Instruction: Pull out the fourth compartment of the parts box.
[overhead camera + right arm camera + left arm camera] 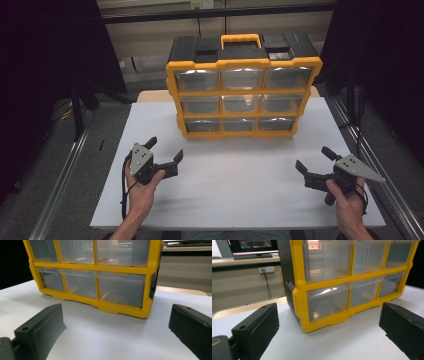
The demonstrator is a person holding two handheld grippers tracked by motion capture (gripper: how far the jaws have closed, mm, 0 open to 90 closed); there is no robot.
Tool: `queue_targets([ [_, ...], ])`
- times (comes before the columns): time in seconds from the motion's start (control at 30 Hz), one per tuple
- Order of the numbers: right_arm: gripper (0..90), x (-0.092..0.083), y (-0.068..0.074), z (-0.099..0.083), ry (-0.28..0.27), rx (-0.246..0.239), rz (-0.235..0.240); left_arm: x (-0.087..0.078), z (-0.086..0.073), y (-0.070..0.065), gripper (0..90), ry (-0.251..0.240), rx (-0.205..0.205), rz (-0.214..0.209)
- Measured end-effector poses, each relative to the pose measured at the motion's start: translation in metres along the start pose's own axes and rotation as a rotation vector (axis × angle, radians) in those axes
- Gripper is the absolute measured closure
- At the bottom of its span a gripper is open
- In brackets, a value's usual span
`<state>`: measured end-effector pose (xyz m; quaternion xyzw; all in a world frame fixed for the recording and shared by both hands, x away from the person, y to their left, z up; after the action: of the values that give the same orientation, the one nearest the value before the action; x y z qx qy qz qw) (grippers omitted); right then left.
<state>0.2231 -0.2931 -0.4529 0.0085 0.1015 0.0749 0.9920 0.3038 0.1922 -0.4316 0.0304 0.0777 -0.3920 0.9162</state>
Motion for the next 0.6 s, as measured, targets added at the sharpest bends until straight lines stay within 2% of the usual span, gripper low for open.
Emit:
queue_targets([
  [0.13,0.0,0.0,-0.001,0.0,0.0,-0.001,0.0,0.004,0.004,0.001,2.6,-0.011,0.008,0.003],
  [0.17,0.0,0.001,-0.001,0.0,0.0,0.002,-0.002,0.008,0.008,0.001,2.6,-0.017,0.025,0.003],
  [0.23,0.0,0.001,-0.001,0.0,-0.001,-0.003,0.0,0.01,0.01,0.001,2.6,-0.019,0.021,-0.012],
  [0.27,0.0,0.001,0.0,0.0,-0.001,-0.002,0.002,0.011,0.011,-0.001,2.6,-0.028,0.003,-0.018],
  [0.3,0.0,0.001,0.0,0.001,-0.003,-0.003,0.003,0.012,0.012,-0.002,2.4,-0.019,0.033,-0.01],
  [0.33,0.0,0.001,0.0,0.001,-0.003,-0.003,0.003,0.012,0.012,-0.002,1.9,-0.019,0.033,-0.01],
  [0.37,0.0,0.001,0.002,0.001,-0.002,-0.011,0.01,0.014,0.012,-0.003,1.9,-0.001,0.083,0.005],
  [0.43,0.0,0.001,0.003,0.002,-0.007,-0.018,0.014,0.016,0.012,-0.002,1.9,0.011,0.071,-0.006],
  [0.53,0.0,0.0,0.005,0.002,-0.009,-0.018,0.014,0.019,0.013,-0.001,1.9,0.015,0.091,0.011],
  [0.57,0.0,0.0,0.006,0.002,-0.008,-0.024,0.016,0.02,0.017,0.001,1.9,0.014,0.11,0.004],
  [0.6,0.0,0.0,0.006,0.002,-0.008,-0.024,0.016,0.02,0.017,0.001,2.1,0.014,0.11,0.004],
])
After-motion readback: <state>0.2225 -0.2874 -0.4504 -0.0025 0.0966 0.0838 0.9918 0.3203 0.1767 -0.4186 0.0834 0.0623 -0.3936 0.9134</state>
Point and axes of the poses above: each handheld gripper's, and its own axes: x roughly forward along the jaws, z roughly out of its top, y roughly to its left, the point moved 1 cm from there along x, roughly forward along the jaws, and after that the axes turned 12 degrees about -z, right-handed, at the moved point
